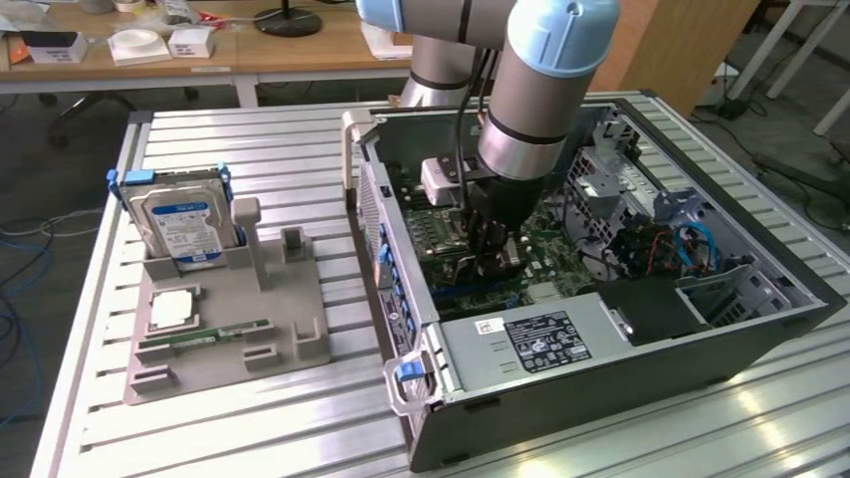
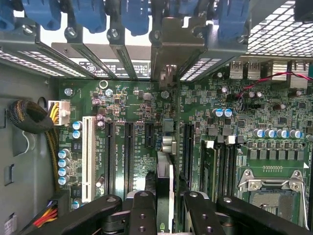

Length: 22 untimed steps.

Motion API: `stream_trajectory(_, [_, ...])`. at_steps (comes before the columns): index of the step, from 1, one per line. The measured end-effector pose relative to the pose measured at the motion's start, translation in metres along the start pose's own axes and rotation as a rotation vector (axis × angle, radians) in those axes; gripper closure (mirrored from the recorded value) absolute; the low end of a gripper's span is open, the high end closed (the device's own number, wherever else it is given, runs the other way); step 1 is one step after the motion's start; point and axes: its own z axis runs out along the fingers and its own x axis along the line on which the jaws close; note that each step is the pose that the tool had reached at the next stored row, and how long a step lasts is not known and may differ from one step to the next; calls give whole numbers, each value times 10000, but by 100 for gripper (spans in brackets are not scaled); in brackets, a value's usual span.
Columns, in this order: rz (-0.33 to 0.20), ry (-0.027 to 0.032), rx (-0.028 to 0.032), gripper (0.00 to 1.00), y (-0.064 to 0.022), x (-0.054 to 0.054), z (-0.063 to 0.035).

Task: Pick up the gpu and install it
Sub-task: 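Insert the gpu into the slot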

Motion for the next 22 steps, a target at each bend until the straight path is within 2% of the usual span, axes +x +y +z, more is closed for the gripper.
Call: stream_trajectory(22, [0,-19,-4,73,0,-21,41])
